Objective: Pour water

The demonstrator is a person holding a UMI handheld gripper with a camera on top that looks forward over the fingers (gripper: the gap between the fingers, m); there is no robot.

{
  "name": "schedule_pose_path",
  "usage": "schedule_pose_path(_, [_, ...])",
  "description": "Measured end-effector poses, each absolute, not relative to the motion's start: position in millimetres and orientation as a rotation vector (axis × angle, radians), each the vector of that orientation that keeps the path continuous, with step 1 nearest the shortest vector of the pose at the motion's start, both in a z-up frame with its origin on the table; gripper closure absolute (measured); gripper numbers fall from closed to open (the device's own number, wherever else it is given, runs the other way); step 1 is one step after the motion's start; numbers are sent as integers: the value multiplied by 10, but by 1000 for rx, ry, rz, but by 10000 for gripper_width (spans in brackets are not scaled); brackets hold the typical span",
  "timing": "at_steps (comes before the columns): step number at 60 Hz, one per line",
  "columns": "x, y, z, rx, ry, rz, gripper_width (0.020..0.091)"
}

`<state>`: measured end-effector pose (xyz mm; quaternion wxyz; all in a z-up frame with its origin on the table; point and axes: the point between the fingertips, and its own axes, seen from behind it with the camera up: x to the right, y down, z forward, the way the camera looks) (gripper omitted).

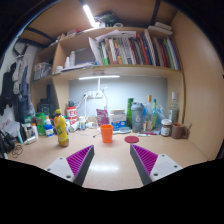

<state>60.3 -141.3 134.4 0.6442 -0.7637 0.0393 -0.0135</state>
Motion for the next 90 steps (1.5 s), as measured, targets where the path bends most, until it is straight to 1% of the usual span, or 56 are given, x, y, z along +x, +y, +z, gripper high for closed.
schedule_pose_path(8, [481, -1468, 1401, -1729, 76, -32, 280])
schedule_pose_path(17, [314, -1508, 1385, -1736, 60, -3, 283])
schedule_pose_path(31, [-298, -1228, 1330, -1732, -12, 79, 274])
schedule_pose_path(43, [-1266, -553, 1335, -1699, -75, 175, 272])
schedule_pose_path(53, [-1853, 95, 1084, -1735, -104, 125, 275])
schedule_pose_path(57, [-1995, 337, 1013, -1745, -77, 112, 273])
schedule_pose_path(59, [-2049, 450, 983, -1747, -61, 103, 292])
schedule_pose_path(60, [-2063, 509, 968, -1749, -55, 97, 275])
schedule_pose_path(74, [-2063, 1262, 749, -1794, 57, 47, 278])
schedule_pose_path(77, [-2094, 1361, 694, -1807, 64, 70, 308])
schedule_pose_path(80, [-2112, 1428, 623, -1824, 60, 74, 600])
schedule_pose_path(81, [-2111, 1440, 612, -1825, 56, 70, 619])
schedule_pose_path(83, [-2101, 1456, 625, -1813, 48, 56, 627])
schedule_pose_path(85, [-2093, 1464, 626, -1807, 39, 44, 667])
schedule_pose_path(86, [-2096, 1466, 628, -1804, 35, 42, 672])
schedule_pose_path(87, [-2115, 1471, 635, -1799, 30, 41, 694])
schedule_pose_path(90, [-2141, 1473, 645, -1790, 12, 54, 730])
